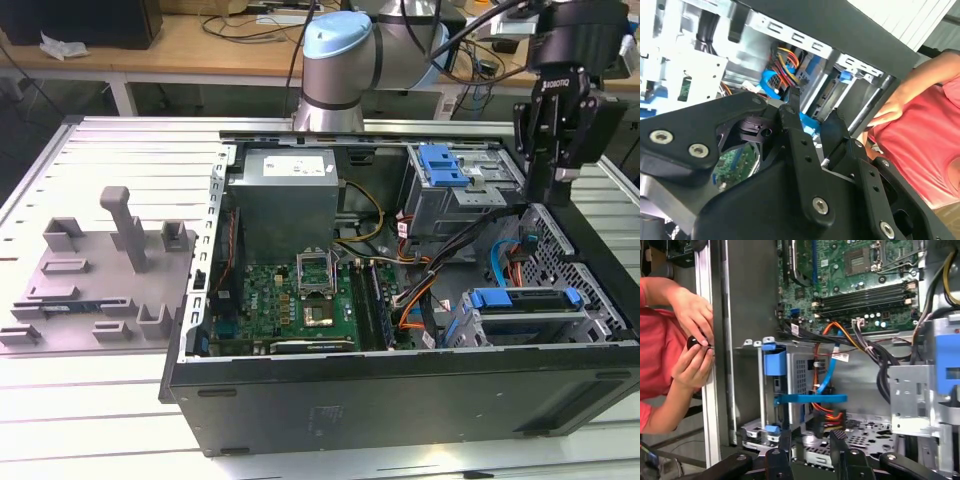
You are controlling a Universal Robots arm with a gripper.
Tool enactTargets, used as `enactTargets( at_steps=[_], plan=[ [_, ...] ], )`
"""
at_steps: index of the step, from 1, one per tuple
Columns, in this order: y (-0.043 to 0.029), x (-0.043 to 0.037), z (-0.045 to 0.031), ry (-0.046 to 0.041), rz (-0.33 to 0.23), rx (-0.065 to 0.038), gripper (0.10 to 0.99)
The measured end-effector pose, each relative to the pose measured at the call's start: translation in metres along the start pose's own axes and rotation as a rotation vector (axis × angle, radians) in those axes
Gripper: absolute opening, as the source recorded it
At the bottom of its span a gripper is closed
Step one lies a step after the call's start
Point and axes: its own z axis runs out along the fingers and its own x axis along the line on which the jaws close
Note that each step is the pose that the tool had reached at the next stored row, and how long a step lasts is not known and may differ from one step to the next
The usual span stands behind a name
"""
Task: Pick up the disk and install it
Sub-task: 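Insert the first disk wire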
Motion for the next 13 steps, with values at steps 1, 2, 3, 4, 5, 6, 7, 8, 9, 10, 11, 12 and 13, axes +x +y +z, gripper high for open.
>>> enactTargets(
  at_steps=[1,2,3,4,5,6,7,8,9,10,11,12,13],
  plan=[
    [0.0000,-0.0008,0.0014,0.0005,0.008,-0.004,0.439],
    [0.0001,-0.0017,0.0029,0.0010,0.022,-0.013,0.439],
    [0.0001,-0.0023,0.0039,0.0014,0.033,-0.019,0.439],
    [0.0001,-0.0030,0.0050,0.0018,0.045,-0.026,0.439],
    [0.0001,-0.0037,0.0062,0.0022,0.057,-0.033,0.439],
    [-0.0009,-0.0048,0.0080,0.0039,0.069,-0.040,0.439],
    [-0.0027,-0.0057,0.0095,0.0086,0.071,-0.040,0.439],
    [-0.0037,-0.0063,0.0103,0.0132,0.071,-0.040,0.439],
    [-0.0043,-0.0067,0.0109,0.0169,0.072,-0.040,0.439],
    [-0.0049,-0.0072,0.0116,0.0209,0.072,-0.040,0.439],
    [-0.0050,-0.0077,0.0126,0.0232,0.072,-0.040,0.439],
    [-0.0049,-0.0086,0.0141,0.0255,0.074,-0.040,0.439],
    [-0.0049,-0.0095,0.0157,0.0275,0.076,-0.041,0.439]
  ],
)
